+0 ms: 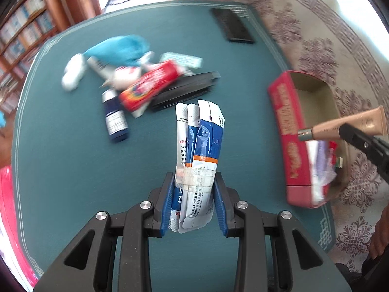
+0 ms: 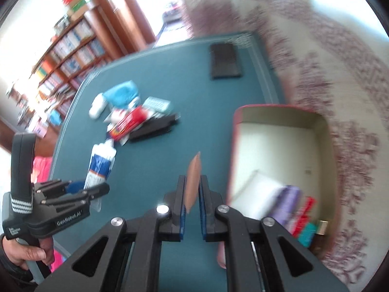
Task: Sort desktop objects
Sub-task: 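Carry the toothpaste tubes and lipstick tube into the red tin and release both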
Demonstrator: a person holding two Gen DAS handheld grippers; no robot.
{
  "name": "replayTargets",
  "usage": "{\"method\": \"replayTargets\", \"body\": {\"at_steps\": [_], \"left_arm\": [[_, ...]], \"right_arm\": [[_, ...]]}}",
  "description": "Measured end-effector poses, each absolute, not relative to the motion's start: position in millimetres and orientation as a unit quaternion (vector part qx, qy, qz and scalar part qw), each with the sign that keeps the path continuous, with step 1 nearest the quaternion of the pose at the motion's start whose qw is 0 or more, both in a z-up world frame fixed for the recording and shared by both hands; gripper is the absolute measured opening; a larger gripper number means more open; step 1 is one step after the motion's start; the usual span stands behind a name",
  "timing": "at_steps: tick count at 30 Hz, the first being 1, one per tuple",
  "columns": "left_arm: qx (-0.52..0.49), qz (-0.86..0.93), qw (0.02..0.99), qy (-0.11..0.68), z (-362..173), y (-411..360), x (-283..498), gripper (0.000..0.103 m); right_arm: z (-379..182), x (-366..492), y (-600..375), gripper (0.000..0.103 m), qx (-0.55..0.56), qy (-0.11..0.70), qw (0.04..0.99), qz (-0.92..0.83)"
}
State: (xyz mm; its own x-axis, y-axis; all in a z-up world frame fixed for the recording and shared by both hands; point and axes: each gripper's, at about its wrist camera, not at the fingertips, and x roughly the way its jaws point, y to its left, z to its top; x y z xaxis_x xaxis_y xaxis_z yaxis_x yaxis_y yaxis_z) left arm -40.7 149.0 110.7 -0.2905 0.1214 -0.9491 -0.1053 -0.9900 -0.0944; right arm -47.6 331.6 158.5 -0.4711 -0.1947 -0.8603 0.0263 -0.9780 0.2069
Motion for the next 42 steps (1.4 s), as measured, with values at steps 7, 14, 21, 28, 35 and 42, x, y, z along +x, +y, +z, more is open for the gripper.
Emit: {"method": "replayTargets", "body": {"at_steps": [7,14,21,28,35,42], "left_arm": [[-0.571,0.811,0.126,0.033,130,210,-46,0.033],[-0.551,0.815,0.171,0.065,152,255,-46,0.033],[-0.540,0.814,0.200,0.073,164,289,-48,0.033],[-0.537,0.810,0.215,0.099,167,318,-57,0.034],[-0.532,0.813,0.213,0.103,172,336,-66,0.035],[-0.544,0.813,0.196,0.059,175,321,-70,0.071]], "right_arm": [[169,-23,384,0.010,0.490,-0.107,-0.004,-0.865],[179,-6,406,0.010,0.472,-0.104,-0.046,-0.874],[187,6,411,0.010,0.458,-0.082,-0.068,-0.882],[202,19,417,0.010,0.438,-0.077,-0.081,-0.892],[209,32,418,0.010,0.427,-0.067,-0.083,-0.898],[198,28,418,0.013,0.450,-0.083,-0.070,-0.886]]}}
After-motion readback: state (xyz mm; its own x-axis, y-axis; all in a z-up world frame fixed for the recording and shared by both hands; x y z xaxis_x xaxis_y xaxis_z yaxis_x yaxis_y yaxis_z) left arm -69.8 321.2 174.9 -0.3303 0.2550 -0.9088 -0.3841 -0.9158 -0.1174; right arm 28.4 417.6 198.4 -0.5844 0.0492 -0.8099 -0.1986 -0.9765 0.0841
